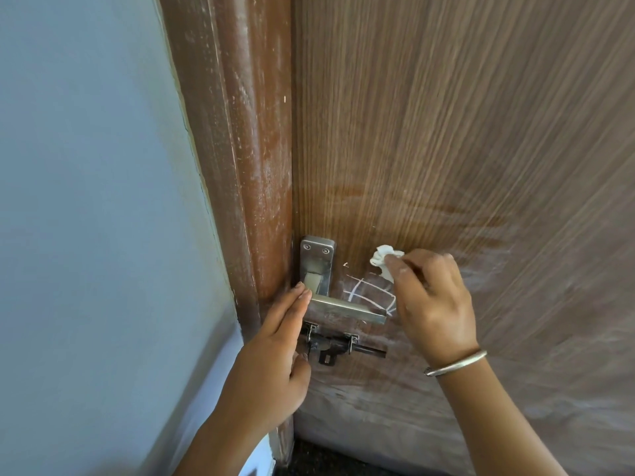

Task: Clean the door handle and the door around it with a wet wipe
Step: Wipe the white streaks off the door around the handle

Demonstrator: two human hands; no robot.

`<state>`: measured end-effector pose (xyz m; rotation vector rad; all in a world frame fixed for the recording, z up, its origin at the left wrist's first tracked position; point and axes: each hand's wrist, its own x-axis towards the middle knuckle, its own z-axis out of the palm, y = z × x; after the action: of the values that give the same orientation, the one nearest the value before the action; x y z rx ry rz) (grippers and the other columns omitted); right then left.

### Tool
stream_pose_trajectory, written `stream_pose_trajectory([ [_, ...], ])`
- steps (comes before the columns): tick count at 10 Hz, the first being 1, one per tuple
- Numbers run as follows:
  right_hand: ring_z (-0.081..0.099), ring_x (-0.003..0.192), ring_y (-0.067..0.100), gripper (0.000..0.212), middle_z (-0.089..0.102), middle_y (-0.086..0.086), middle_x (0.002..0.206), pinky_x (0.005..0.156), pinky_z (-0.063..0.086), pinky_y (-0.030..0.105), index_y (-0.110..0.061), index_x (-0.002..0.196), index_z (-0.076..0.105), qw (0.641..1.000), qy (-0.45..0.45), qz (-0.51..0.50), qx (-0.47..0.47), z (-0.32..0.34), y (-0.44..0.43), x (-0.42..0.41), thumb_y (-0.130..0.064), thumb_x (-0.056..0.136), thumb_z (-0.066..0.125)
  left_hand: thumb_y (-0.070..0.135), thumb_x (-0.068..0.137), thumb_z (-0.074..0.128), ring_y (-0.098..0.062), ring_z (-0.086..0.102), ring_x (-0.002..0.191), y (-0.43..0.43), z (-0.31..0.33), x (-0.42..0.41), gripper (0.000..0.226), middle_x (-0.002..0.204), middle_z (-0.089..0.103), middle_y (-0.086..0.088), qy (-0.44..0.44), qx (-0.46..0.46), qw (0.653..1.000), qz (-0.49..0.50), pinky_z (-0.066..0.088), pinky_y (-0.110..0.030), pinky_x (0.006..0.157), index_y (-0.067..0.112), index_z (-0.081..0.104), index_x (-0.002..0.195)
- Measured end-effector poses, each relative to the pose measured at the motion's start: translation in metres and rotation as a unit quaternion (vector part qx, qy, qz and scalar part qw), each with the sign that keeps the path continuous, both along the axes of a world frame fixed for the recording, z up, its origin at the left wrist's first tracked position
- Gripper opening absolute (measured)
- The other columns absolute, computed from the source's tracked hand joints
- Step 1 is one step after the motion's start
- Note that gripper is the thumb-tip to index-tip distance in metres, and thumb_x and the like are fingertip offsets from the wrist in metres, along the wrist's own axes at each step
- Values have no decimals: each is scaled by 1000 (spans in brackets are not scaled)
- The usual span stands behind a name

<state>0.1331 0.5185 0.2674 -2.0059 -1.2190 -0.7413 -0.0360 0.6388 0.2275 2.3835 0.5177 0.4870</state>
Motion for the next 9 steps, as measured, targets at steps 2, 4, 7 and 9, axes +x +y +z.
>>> stream_pose_trajectory([
  [2,60,79,31,14,65,15,94,58,55,34,3,93,69,995,-96,10,-40,-9,17,-9,3,85,58,7,81,56,3,54,71,-1,-1,0,84,146,3,37,1,-2,1000,-1,43,-8,60,44,10,142],
  [4,53,59,22,18,58,6,65,43,48,29,-6,63,64,973,-196,8,-120,8,40,-14,5,78,62,6,80,60,1,52,75,-1,1,0,84,147,6,33,-7,-5,1000,-1,41,-6,63,39,14,142],
  [7,46,44,22,22,47,3,48,45,35,24,-12,44,58,978,-128,-82,-145,12,45,-20,-4,64,65,7,81,59,1,56,73,1,2,1,87,147,3,35,4,-3,1000,-4,51,-17,64,46,8,139],
  [9,47,36,21,19,53,1,48,47,26,17,-19,54,70,979,-64,-174,-82,6,15,-8,-24,67,83,8,82,57,3,52,68,2,1,1,87,147,-3,38,17,8,1000,-9,50,-18,62,44,5,142],
])
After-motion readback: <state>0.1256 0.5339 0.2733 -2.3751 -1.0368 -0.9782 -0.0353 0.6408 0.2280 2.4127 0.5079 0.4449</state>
